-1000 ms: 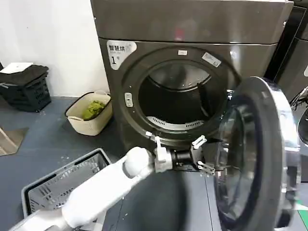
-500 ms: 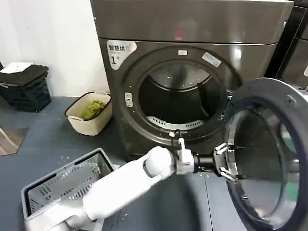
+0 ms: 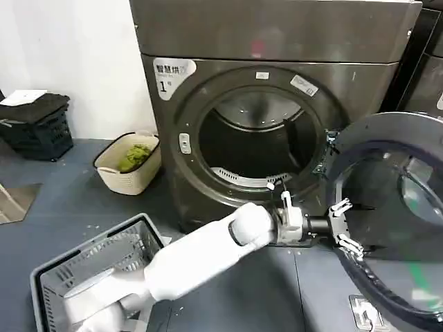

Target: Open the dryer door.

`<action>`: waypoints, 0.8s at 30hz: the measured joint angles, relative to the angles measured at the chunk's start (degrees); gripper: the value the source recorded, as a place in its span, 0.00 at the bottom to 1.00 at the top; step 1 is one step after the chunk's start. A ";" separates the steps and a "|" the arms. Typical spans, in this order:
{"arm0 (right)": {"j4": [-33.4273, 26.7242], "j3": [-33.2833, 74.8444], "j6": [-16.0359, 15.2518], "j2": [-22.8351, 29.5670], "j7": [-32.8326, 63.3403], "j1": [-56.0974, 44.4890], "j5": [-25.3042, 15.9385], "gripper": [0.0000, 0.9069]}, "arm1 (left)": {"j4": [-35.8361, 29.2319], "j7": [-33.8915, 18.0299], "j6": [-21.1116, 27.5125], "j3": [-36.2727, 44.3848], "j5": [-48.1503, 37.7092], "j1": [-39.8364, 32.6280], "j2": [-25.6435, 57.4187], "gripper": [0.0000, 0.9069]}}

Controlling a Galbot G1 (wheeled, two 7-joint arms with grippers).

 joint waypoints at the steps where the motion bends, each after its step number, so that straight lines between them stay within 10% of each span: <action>1: -0.15 0.07 -0.04 -0.11 0.15 0.00 -0.01 1.00 | 0.48 -0.42 0.26 0.03 0.44 -0.01 -0.45 1.00; 24: -4.70 -1.35 -0.66 -4.52 -0.14 1.25 -2.57 1.00 | -6.14 -0.95 3.92 -0.88 1.12 2.39 2.84 1.00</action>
